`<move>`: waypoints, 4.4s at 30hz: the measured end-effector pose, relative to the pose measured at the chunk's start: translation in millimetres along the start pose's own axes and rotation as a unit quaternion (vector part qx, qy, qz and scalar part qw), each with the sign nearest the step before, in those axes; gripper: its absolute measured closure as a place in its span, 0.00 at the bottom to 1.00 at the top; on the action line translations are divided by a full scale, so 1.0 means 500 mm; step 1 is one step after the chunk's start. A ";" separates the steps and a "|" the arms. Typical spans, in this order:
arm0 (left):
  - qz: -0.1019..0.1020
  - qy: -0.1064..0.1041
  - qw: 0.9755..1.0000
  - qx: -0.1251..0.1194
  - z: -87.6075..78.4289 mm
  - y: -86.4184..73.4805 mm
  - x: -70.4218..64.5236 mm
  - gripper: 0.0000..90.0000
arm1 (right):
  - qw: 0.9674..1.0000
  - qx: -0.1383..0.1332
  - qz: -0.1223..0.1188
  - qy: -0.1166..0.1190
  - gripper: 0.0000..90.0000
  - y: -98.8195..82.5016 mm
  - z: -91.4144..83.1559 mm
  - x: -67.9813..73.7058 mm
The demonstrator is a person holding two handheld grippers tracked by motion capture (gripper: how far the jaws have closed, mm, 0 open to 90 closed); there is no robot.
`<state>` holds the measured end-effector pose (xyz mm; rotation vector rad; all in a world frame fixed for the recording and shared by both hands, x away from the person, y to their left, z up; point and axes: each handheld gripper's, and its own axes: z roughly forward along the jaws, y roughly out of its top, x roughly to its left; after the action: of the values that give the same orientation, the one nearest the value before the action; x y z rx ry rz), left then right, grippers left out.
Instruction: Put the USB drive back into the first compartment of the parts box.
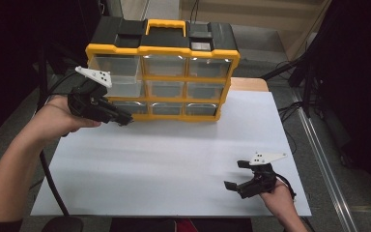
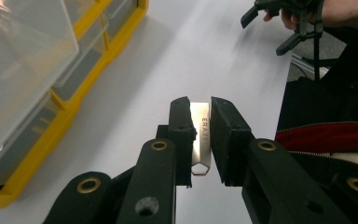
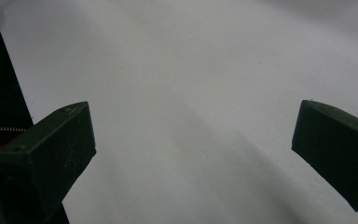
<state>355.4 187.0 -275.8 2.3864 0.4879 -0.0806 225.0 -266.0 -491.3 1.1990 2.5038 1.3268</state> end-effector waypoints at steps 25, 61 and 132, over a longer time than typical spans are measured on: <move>0.009 0.012 1.000 -0.007 -0.083 0.074 0.013 0.89 | 1.000 -0.005 0.000 0.002 0.00 0.002 -0.002 -0.001; -0.010 0.100 0.995 0.001 -0.126 0.174 0.088 0.89 | 1.000 -0.006 -0.002 0.003 0.00 0.002 -0.004 -0.001; 0.024 -0.003 0.998 -0.052 -0.024 0.054 -0.053 0.40 | 1.000 -0.005 -0.003 0.005 0.00 0.006 -0.003 0.001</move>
<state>340.0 167.6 -245.1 2.2938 0.4206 -0.0398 225.8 -265.9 -488.1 1.1839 2.5037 1.3448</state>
